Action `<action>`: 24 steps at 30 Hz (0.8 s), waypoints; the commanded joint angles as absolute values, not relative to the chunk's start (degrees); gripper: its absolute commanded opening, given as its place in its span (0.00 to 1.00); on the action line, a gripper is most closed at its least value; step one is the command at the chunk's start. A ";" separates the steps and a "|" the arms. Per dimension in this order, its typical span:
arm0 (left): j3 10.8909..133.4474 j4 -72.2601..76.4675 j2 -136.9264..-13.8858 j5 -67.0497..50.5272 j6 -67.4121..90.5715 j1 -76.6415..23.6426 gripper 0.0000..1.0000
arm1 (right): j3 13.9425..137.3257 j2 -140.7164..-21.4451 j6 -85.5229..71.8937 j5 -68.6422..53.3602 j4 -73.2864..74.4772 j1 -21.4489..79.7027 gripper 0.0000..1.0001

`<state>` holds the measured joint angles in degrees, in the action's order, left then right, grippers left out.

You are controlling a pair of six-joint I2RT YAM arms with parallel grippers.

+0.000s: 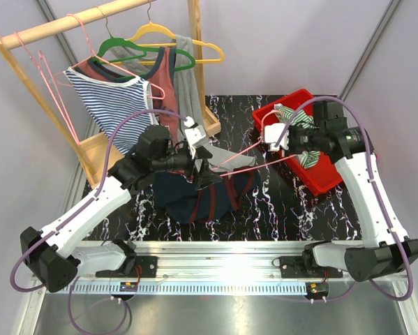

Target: Remove the tank top from the hanger

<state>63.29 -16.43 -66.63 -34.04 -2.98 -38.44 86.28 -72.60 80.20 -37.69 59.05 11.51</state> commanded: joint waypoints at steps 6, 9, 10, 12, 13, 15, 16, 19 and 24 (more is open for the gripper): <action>68.46 -16.17 -68.46 -48.42 -0.97 -38.67 0.70 | 83.94 -73.56 80.60 -44.12 52.48 19.15 0.00; 68.99 -16.79 -69.34 -50.01 -0.18 -38.67 0.52 | 83.76 -74.44 80.42 -44.12 50.11 19.95 0.00; 68.82 -16.79 -69.35 -50.79 -0.18 -38.67 0.51 | 83.59 -74.62 80.33 -44.21 49.31 20.21 0.00; 68.47 -16.52 -69.52 -51.68 2.11 -38.67 0.50 | 83.15 -74.62 79.90 -44.56 47.39 20.65 0.00; 68.55 -16.70 -69.78 -52.20 2.37 -38.67 0.49 | 82.97 -74.71 79.89 -44.65 46.85 21.18 0.00; 69.08 -18.01 -70.14 -52.47 2.37 -38.67 0.39 | 82.27 -74.71 79.89 -44.65 45.54 21.62 0.00; 69.43 -18.54 -70.31 -52.73 2.29 -38.67 0.35 | 82.00 -74.71 79.89 -44.47 45.18 22.06 0.00; 70.14 -20.04 -70.23 -52.47 1.50 -38.67 0.11 | 80.86 -74.53 79.98 -43.60 43.69 22.59 0.00; 70.31 -23.02 -69.79 -51.42 0.35 -38.58 0.02 | 79.37 -73.92 78.76 -43.07 40.79 22.59 0.00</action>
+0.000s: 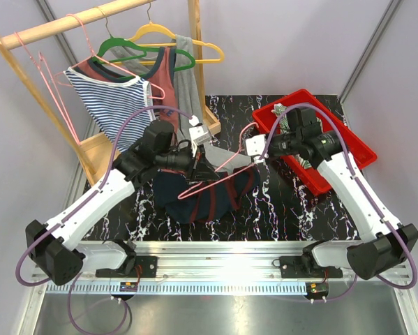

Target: Remove the tank top from the hanger

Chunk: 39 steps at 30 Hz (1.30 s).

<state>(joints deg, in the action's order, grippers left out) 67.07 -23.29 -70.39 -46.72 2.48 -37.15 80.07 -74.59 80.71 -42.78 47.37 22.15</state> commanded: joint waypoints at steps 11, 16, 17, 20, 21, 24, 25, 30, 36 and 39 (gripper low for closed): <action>71.63 -26.89 -67.77 -45.45 -1.41 -38.58 0.00 | 76.47 -72.42 70.69 -44.39 33.59 22.59 0.36; 71.72 -30.14 -65.75 -40.79 -2.37 -38.58 0.00 | 76.64 -71.72 62.68 -41.93 28.83 22.59 0.83; 71.63 -30.49 -65.31 -40.00 -2.46 -38.58 0.00 | 76.73 -71.54 61.10 -40.71 28.31 22.50 0.89; 71.46 -31.81 -63.37 -36.83 -2.99 -38.41 0.00 | 75.77 -69.62 59.94 -38.94 27.95 22.50 1.00; 71.54 -32.34 -62.59 -35.35 -3.08 -38.32 0.00 | 75.24 -68.04 60.12 -38.50 27.60 22.41 1.00; 71.80 -33.92 -61.27 -32.18 -2.90 -37.71 0.00 | 72.34 -64.27 59.77 -38.06 26.02 22.41 1.00; 71.89 -34.53 -61.00 -31.30 -2.64 -37.53 0.00 | 71.81 -63.29 59.68 -37.97 25.67 22.41 1.00; 74.00 -36.82 -59.50 -25.76 -1.06 -36.91 0.00 | 68.21 -58.28 56.00 -35.25 20.75 22.41 1.00; 76.64 -39.63 -56.25 -19.70 -1.23 -36.83 0.00 | 65.30 -55.64 49.22 -27.08 12.05 22.41 1.00; 78.48 -41.56 -54.59 -17.41 -1.41 -36.83 0.00 | 64.78 -55.20 45.89 -24.62 8.71 22.41 1.00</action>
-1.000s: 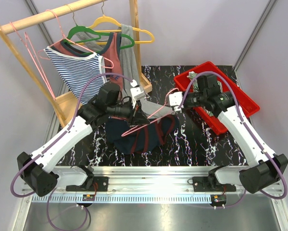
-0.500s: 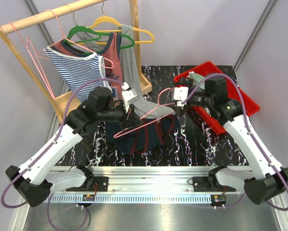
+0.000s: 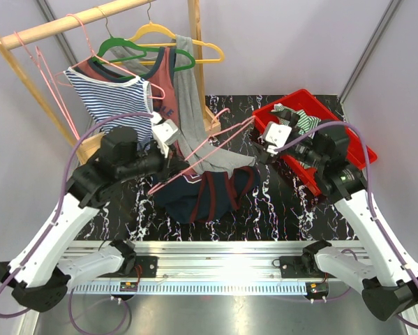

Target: Remove the tank top from the hanger

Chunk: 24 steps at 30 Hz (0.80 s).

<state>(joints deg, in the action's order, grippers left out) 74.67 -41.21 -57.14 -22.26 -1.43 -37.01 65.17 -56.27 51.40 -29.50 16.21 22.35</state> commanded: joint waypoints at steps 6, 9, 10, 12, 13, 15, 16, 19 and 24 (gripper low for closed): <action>82.08 -42.19 -49.58 -13.54 -0.18 -36.83 0.00 | 62.93 -57.21 36.58 -13.73 -0.86 22.06 1.00; 83.58 -42.54 -46.77 -8.98 2.72 -36.91 0.00 | 62.58 -59.23 31.21 -7.31 -5.97 21.36 1.00; 84.02 -42.80 -46.06 -7.49 4.03 -36.83 0.00 | 63.10 -59.85 29.90 -6.86 -5.89 21.10 1.00; 84.90 -43.24 -44.65 -3.18 5.00 -36.91 0.00 | 63.37 -61.52 28.92 -7.47 -5.36 19.87 1.00; 85.86 -43.24 -43.34 -1.77 5.79 -36.83 0.00 | 63.28 -61.96 28.05 -7.64 -5.45 19.60 1.00; 87.09 -43.68 -42.19 2.97 6.76 -36.83 0.00 | 63.37 -63.71 26.99 -7.82 -5.54 18.38 1.00; 88.49 -43.77 -41.67 4.73 7.29 -36.83 0.00 | 63.63 -64.24 25.68 -7.82 -5.62 17.76 1.00; 89.91 -43.24 -39.29 9.22 7.91 -36.91 0.00 | 64.77 -66.53 22.95 -8.78 -5.54 15.39 1.00; 92.02 -45.43 -37.27 15.99 9.49 -36.91 0.00 | 65.30 -69.26 22.76 -10.63 -5.54 13.54 1.00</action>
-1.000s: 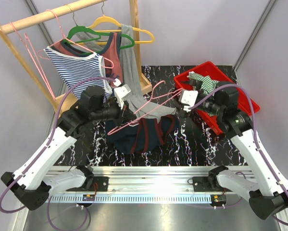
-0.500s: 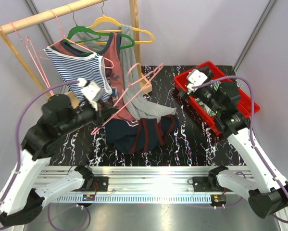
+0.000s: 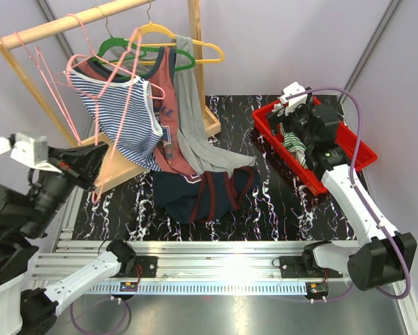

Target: Remove the tank top from the hanger

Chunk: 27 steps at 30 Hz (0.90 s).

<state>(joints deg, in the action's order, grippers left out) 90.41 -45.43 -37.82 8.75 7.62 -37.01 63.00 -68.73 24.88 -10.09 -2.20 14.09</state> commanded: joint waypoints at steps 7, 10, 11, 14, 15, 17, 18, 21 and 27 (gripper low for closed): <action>91.41 -46.93 -34.19 24.07 12.65 -36.91 0.00 | 62.76 -69.96 23.64 -12.48 -7.56 13.36 1.00; 90.27 -48.69 -32.35 27.41 13.88 -36.91 0.00 | 61.88 -70.31 24.17 -12.66 -8.43 13.36 1.00; 89.22 -49.74 -31.91 28.90 14.58 -36.91 0.00 | 61.61 -70.49 24.26 -12.74 -8.61 13.36 1.00; 87.46 -50.45 -30.32 32.41 15.64 -37.00 0.00 | 61.35 -71.19 24.43 -12.92 -9.05 13.36 1.00; 86.84 -50.19 -30.32 33.21 16.17 -36.91 0.00 | 61.43 -71.28 24.43 -13.01 -9.14 13.36 1.00; 86.83 -50.36 -31.72 35.75 16.87 -36.91 0.00 | 61.61 -71.72 24.61 -13.18 -9.14 13.36 1.00; 87.36 -50.62 -32.69 37.08 17.75 -37.00 0.00 | 61.70 -71.81 24.70 -13.36 -9.14 13.36 1.00; 92.97 -54.57 -39.62 42.27 20.21 -36.91 0.00 | 62.40 -72.25 25.22 -13.45 -8.97 13.36 1.00; 98.87 -53.61 -49.46 48.59 20.13 -36.91 0.00 | 63.63 -72.60 25.66 -13.10 -8.26 13.18 1.00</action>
